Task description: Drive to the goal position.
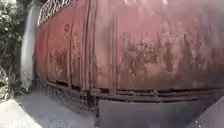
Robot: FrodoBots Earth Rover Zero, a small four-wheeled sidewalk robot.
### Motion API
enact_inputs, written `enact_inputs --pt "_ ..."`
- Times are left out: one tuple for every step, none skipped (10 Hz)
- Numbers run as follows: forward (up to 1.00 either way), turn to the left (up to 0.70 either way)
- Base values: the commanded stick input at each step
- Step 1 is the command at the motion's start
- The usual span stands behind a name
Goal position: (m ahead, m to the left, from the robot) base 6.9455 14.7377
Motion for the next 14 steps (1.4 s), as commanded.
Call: enact_inputs --pt "0.0 0.7" --pt "0.0 0.7" --pt "0.0 0.7" --pt "0.0 0.7" --pt "0.0 0.7" --pt "0.0 0.7" --pt "0.0 0.7" --pt "0.0 0.7" --pt "0.0 0.7" --pt "0.01 0.53" --pt "0.05 0.1" --pt "0.05 0.1" --pt "0.3 0.22" --pt "0.7 0.35"
